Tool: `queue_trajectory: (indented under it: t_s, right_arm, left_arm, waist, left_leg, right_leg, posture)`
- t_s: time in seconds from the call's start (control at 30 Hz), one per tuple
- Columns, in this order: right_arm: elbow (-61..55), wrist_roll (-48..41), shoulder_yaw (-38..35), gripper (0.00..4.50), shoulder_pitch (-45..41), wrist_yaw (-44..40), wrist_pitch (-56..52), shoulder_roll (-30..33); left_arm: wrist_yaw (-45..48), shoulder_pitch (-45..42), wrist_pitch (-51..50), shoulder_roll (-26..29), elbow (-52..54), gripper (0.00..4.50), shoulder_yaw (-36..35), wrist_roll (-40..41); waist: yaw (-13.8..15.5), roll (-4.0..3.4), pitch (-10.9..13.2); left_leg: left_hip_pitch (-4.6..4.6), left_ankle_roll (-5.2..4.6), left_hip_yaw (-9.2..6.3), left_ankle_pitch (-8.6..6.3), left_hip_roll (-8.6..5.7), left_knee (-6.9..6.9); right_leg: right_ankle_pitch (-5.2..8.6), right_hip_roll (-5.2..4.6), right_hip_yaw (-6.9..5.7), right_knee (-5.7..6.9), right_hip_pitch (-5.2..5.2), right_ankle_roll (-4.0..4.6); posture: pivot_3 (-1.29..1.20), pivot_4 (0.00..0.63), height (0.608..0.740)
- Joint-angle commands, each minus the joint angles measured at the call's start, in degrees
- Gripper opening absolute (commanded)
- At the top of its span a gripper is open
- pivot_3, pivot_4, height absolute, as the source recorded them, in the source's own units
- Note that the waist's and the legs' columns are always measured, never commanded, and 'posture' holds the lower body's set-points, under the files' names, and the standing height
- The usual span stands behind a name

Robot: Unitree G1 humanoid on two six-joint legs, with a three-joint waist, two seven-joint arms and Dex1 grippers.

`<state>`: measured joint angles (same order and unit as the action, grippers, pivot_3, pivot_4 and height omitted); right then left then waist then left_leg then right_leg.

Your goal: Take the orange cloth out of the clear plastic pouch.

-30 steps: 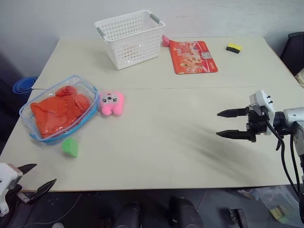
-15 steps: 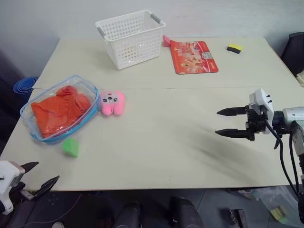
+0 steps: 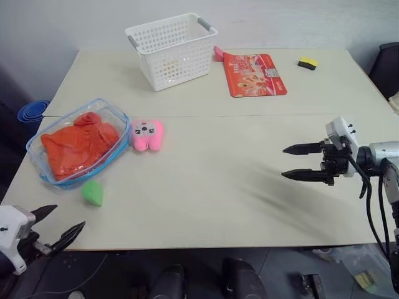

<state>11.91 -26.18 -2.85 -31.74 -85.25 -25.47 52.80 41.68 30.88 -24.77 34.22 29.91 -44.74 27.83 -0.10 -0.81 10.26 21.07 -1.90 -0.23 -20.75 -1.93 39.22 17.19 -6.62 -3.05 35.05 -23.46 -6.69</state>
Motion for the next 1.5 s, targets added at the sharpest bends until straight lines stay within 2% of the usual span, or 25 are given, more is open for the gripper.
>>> queue_trajectory:
  t_s: [0.03, 0.23, 0.37, 0.53, 0.67, 0.83, 0.93, 1.0, 1.1, 1.2, 1.3, 1.37, 1.5]
  right_arm:
    - [-8.73, -4.36, -1.72, 4.49, 2.29, 0.7, -2.92, -0.83]
    - [-16.61, -9.39, -2.74, 4.49, 3.02, 3.42, -7.24, -1.95]
    - [-19.42, -12.7, -2.83, 4.49, 1.7, 4.27, -9.46, -2.2]
    - [-19.53, -13.59, -2.47, 4.49, 1.07, 4.58, -9.38, -2.15]
    - [-19.08, -13.48, -2.49, 4.5, 1.51, 4.28, -8.67, -2.01]
    - [-18.24, -12.8, -2.37, 4.5, 2.13, 4.08, -7.36, -2.1]
    - [-17.56, -12.54, -2.0, 4.5, 2.13, 4.15, -6.67, -2.41]
    - [-17.05, -12.29, -1.65, 4.5, 2.07, 4.04, -6.19, -2.64]
    - [-16.0, -11.94, -0.99, 4.5, 1.75, 3.63, -5.47, -3.02]
    - [-15.21, -11.55, -0.18, 4.5, 1.17, 2.75, -4.96, -3.51]
    - [-13.94, -11.15, 0.62, 4.5, -0.16, 2.08, -4.6, -4.48]
    - [-12.93, -10.7, 1.22, 4.5, -1.28, 1.66, -4.51, -5.31]
    - [-11.57, -9.99, 1.89, 4.5, -2.57, 1.02, -4.1, -6.29]
  left_arm:
    - [-7.57, -2.75, -1.55, -3.46, 3.91, 4.45, 3.82, -1.15]
    - [-17.42, -6.71, -3.21, -8.33, 6.53, 4.45, 12.47, -6.85]
    - [-25.46, -11.83, -5.13, -13.04, 2.84, 4.45, 14.94, -8.87]
    - [-28.32, -15.47, -4.87, -14.4, 0.24, 4.45, 17.12, -10.54]
    - [-27.2, -16.31, -3.56, -13.52, -0.7, 3.6, 18.65, -10.82]
    - [-26.78, -14.87, -2.64, -13.38, -0.37, 2.01, 17.82, -10.73]
    - [-27.47, -13.07, -1.37, -14.49, 0.09, 1.08, 16.07, -10.11]
    - [-28.67, -11.5, -0.42, -16.63, 0.11, 0.72, 13.38, -8.42]
    - [-30.29, -7.9, 3.25, -19.73, -1.13, 0.67, 6.46, -7.04]
    - [-31.24, -6.21, 4.84, -19.67, -4.08, 0.67, -0.31, -5.18]
    - [-32.36, -7.42, 5.68, -16.71, -9.88, 0.67, -7.28, -3.14]
    - [-32.37, -9.54, 5.97, -12.73, -15.18, 0.67, -10.57, -2.22]
    - [-32.83, -12.43, 4.84, -8.29, -19.2, 0.67, -12.01, -1.59]
  waist:
    - [0.1, 0.01, 0.0]
    - [0.22, 0.06, -0.03]
    - [0.34, 0.06, -0.03]
    - [0.44, 0.11, -0.04]
    - [0.69, 0.12, -0.04]
    - [0.91, 0.12, -0.04]
    - [0.9, 0.12, -0.04]
    - [0.85, 0.12, -0.04]
    - [0.74, 0.18, -0.02]
    - [0.93, 0.19, -0.01]
    - [1.07, 0.21, -0.01]
    - [1.16, 0.23, -0.02]
    - [1.43, 0.3, -0.07]
  left_leg:
    - [0.01, 0.0, 0.01, 0.0, 0.0, 0.01]
    - [0.02, -0.01, 0.01, 0.0, -0.04, 0.1]
    - [0.02, -0.01, 0.02, 0.01, -0.05, 0.11]
    - [0.02, 0.0, 0.02, 0.01, -0.05, 0.19]
    - [0.04, -0.01, 0.01, 0.01, -0.05, 0.28]
    - [0.05, -0.01, 0.01, 0.0, -0.05, 0.31]
    - [0.05, -0.01, 0.01, 0.0, -0.05, 0.31]
    - [0.05, 0.0, 0.01, -0.01, -0.05, 0.31]
    - [0.05, 0.01, 0.02, -0.01, -0.03, 0.31]
    - [0.05, 0.02, 0.02, -0.02, -0.01, 0.32]
    - [0.05, 0.01, 0.02, -0.02, -0.01, 0.4]
    - [0.05, 0.01, 0.01, -0.03, -0.01, 0.4]
    - [0.05, -0.01, -0.05, -0.06, -0.02, 0.41]
  right_leg:
    - [-0.01, 0.0, 0.0, 0.0, 0.0, -0.01]
    - [-0.03, 0.03, 0.01, 0.08, 0.0, -0.05]
    - [-0.03, 0.04, 0.01, 0.09, 0.0, -0.05]
    - [-0.03, 0.06, 0.0, 0.41, -0.01, -0.05]
    - [-0.03, 0.06, 0.0, 0.44, -0.01, -0.05]
    - [-0.03, 0.06, 0.0, 0.44, -0.01, -0.05]
    - [-0.03, 0.05, 0.01, 0.43, -0.01, -0.05]
    - [-0.03, 0.05, 0.01, 0.42, -0.01, -0.05]
    - [-0.02, 0.05, 0.01, 0.33, -0.03, -0.05]
    - [-0.02, 0.06, 0.0, 0.21, -0.01, -0.05]
    - [-0.02, 0.06, 0.0, 0.23, 0.01, -0.05]
    - [-0.02, 0.06, 0.01, 0.24, 0.01, -0.04]
    - [-0.02, 0.02, -0.01, 0.26, 0.02, -0.03]
  posture:
    - [0.0, 0.15, 0.74]
    - [0.0, 0.15, 0.74]
    - [0.0, 0.15, 0.74]
    - [0.0, 0.15, 0.74]
    - [0.0, 0.15, 0.74]
    - [0.0, 0.15, 0.74]
    - [0.0, 0.15, 0.74]
    - [0.0, 0.15, 0.74]
    - [0.0, 0.15, 0.74]
    - [0.0, 0.15, 0.74]
    - [0.0, 0.15, 0.74]
    - [0.0, 0.15, 0.74]
    - [0.0, 0.15, 0.74]
